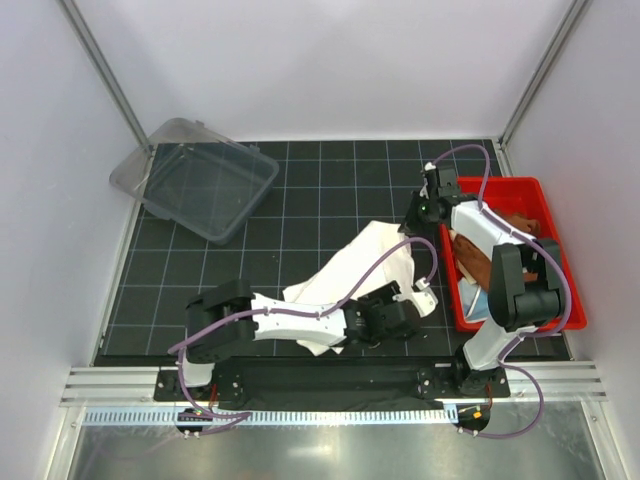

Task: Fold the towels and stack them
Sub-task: Flatten out the crumpled towel

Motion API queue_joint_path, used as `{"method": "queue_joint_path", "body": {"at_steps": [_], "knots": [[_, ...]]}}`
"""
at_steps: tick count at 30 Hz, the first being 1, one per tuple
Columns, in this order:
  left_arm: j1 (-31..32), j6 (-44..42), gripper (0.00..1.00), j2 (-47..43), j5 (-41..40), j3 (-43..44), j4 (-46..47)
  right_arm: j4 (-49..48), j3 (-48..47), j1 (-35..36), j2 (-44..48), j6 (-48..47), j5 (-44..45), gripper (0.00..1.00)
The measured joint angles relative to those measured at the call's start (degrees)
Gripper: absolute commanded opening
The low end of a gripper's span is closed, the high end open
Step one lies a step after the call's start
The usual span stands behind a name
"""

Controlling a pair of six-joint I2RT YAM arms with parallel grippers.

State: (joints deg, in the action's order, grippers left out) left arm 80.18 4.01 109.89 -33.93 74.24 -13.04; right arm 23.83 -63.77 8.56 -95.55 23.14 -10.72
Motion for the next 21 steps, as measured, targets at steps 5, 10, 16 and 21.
{"method": "queue_joint_path", "body": {"at_steps": [5, 10, 16, 21], "knots": [[-0.09, 0.02, 0.55, 0.0, -0.79, -0.79, 1.33, 0.04, -0.11, -0.83, -0.13, 0.0, -0.42, 0.01], [0.76, 0.59, 0.55, 0.0, -0.81, -1.38, 2.49, 0.04, -0.11, -1.22, -0.37, -0.04, -0.83, 0.01], [1.62, 2.45, 0.54, 0.0, -0.24, -1.64, 3.19, 0.04, -0.11, -1.86, -0.5, -0.07, -1.07, 0.01], [2.12, 3.76, 0.52, 0.7, -1.01, -1.18, 3.48, 0.04, -0.11, -2.43, -0.5, -0.07, -1.33, 0.01]]}}
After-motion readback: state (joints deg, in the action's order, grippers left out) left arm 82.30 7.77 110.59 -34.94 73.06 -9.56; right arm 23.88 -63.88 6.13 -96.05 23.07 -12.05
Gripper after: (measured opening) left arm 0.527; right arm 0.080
